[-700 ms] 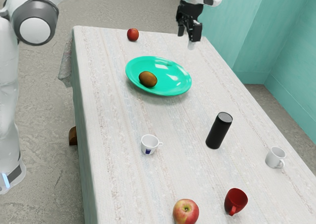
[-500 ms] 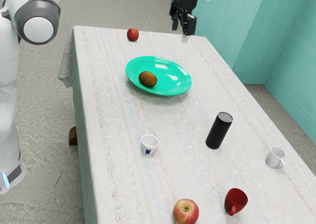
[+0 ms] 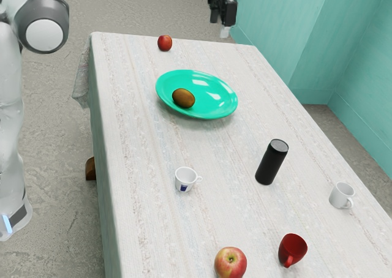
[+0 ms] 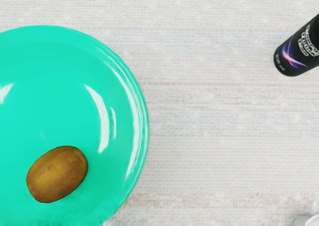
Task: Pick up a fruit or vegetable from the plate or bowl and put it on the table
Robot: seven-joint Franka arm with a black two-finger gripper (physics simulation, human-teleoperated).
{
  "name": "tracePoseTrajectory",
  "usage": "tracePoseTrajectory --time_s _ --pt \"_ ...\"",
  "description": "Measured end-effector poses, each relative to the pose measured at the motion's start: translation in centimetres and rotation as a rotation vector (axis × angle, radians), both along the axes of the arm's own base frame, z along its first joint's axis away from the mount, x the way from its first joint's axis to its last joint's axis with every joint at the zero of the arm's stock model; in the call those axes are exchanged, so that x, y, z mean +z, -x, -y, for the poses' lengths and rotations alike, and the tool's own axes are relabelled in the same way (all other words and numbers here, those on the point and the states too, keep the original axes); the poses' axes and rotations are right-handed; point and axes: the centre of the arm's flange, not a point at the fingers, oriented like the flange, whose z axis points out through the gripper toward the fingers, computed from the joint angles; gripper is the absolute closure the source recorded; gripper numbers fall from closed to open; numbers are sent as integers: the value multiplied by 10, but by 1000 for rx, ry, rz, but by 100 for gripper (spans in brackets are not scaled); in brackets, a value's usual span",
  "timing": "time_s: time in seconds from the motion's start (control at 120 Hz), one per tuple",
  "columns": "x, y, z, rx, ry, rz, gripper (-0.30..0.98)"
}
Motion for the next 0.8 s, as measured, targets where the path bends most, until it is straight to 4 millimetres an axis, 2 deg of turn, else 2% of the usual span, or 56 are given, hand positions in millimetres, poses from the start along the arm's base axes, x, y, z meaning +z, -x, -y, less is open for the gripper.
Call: tracePoseTrajectory --time_s 0.033,0.067,0.092,0.125,0.158,0.233,0.308,0.4,0.442,0.542,0.8 --pt "-4 14 -47 80 10 -8 0" --pt "-6 29 -85 143 19 -11 0" --pt "-7 37 -103 171 25 -14 0" --pt "-12 40 -114 184 33 -23 0" --pt "-19 36 -113 170 41 -36 0" --pt "-43 15 -94 95 58 -81 0" --pt "-80 2 -88 31 74 -126 0" --pt "-136 0 -93 -31 96 -162 0" --pt "-152 0 -94 -59 97 -159 0" --pt "-170 0 -96 -127 85 -135 0" --pt "-187 4 -98 -312 19 -102 0"
